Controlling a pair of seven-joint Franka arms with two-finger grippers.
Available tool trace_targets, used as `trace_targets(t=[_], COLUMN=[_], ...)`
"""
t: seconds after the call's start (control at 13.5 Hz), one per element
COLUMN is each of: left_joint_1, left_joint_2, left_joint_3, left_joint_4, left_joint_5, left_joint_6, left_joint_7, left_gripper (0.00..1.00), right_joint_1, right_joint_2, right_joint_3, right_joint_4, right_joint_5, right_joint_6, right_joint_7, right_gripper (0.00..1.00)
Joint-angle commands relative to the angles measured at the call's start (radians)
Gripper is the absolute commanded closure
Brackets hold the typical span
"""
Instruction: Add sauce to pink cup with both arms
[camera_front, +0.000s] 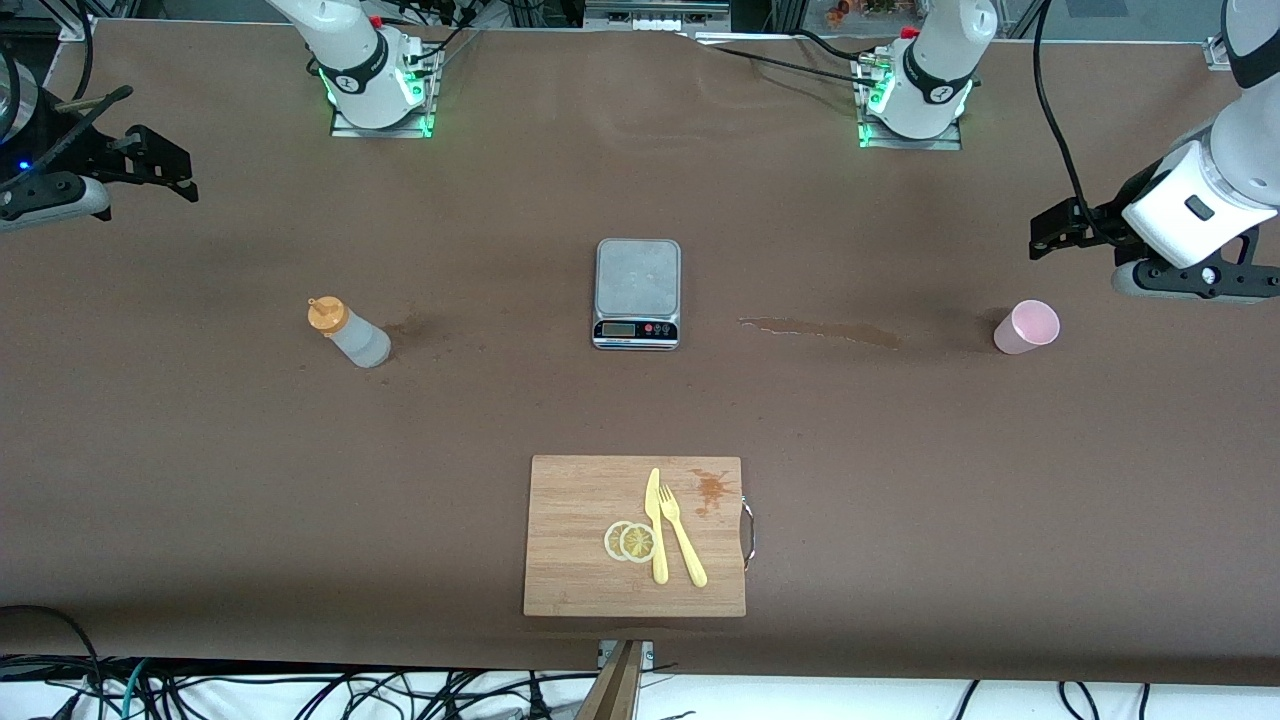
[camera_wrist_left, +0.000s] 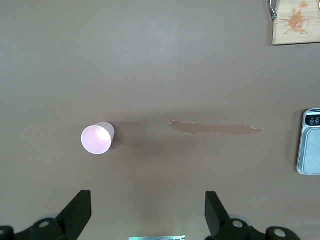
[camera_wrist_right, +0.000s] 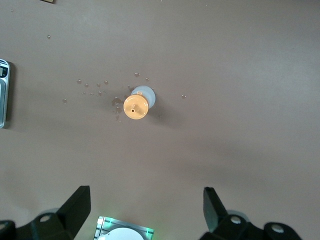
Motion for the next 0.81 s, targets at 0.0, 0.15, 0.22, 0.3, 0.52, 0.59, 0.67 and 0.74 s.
trace_targets(t=[0.0,0.15,0.22,0.3,0.52,0.59,0.67,0.74], left_joint_1=[0.001,-0.001,-0.001,-0.001,0.001,0.003,0.003,0.004], left_joint_2=[0.015,0.017,0.017,0.017,0.017,0.024,0.027,0.028], left_joint_3=[0.004,0.004,0.002,0.002,0.002,0.002,0.002,0.004], left_joint_4=[0.034,0.034,0.034,0.034,0.033,0.033,0.033,0.027], left_joint_5=[-0.018,-0.013,-0.012,-0.013,-0.022,-0.022,-0.021,-0.019], left_joint_6=[-0.024,-0.024,-0.024,-0.024,-0.024,-0.024,-0.024,-0.024], left_joint_7=[0.003,0.003,0.003,0.006,0.006,0.006,0.008,0.008], left_gripper=[0.00,0.00,0.00,0.00,0.00,0.00,0.00,0.00], right_joint_1=[0.002,0.002,0.002,0.002,0.002,0.002,0.002,0.002], right_joint_2=[-0.003,-0.003,-0.001,-0.001,-0.003,-0.003,-0.003,-0.003], right_joint_3=[-0.001,-0.001,-0.001,-0.001,-0.001,-0.001,-0.001,-0.001], right_joint_4=[0.006,0.006,0.006,0.006,0.006,0.006,0.006,0.006], right_joint_5=[-0.006,-0.006,-0.006,-0.006,-0.004,-0.002,-0.002,-0.001], right_joint_6=[-0.002,-0.002,-0.002,-0.002,-0.002,-0.003,-0.003,-0.005], right_joint_7=[-0.013,-0.013,-0.013,-0.013,-0.011,-0.011,-0.013,-0.013], right_gripper=[0.00,0.00,0.00,0.00,0.00,0.00,0.00,0.00])
